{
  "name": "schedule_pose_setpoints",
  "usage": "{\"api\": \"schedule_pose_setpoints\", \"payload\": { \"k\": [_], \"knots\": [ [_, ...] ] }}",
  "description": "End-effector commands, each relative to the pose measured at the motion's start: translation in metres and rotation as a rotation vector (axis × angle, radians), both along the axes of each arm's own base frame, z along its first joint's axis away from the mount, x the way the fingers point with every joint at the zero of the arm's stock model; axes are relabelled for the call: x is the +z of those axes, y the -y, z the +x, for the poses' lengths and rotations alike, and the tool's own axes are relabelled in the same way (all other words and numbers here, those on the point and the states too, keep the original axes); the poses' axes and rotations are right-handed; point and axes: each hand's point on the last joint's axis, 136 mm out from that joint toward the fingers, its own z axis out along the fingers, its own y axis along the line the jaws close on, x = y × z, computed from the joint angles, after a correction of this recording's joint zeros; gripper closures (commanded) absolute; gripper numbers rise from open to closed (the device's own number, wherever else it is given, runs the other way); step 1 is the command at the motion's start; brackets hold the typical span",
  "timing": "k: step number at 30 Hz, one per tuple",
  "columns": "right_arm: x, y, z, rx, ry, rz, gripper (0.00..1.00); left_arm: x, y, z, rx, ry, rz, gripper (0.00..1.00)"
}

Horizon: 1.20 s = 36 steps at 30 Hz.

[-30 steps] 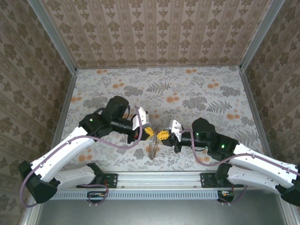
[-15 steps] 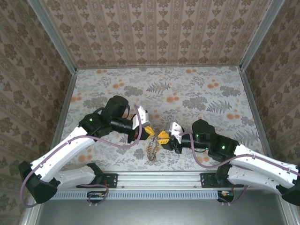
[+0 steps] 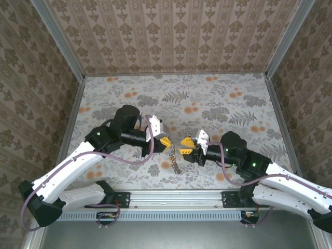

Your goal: Put the keys on the keyring

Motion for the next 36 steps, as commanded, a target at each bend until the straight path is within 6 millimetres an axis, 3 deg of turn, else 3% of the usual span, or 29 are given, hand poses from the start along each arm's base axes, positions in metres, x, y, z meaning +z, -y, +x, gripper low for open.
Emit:
{"api": "schedule_pose_setpoints", "payload": {
  "k": [1,10,25,30,36],
  "knots": [
    [0.022,-0.01,-0.002,0.049,0.01,0.063,0.64,0.023,0.001,-0.004,-0.01,0.048,-0.085,1.0],
    [0.03,-0.018,-0.006,0.101,0.051,0.097,0.62,0.023,0.006,-0.005,-0.014,0.061,-0.115,1.0],
    [0.014,-0.018,0.001,0.068,0.041,0.061,0.98,0.029,0.01,-0.004,-0.009,0.08,-0.163,1.0],
    [0.009,-0.014,0.007,0.032,0.055,-0.003,1.0,0.032,0.007,-0.006,-0.006,0.08,-0.17,1.0],
    [0.012,-0.016,0.002,0.083,0.075,-0.075,1.0,0.016,0.001,-0.008,-0.004,0.042,-0.06,0.99]
  ]
}}
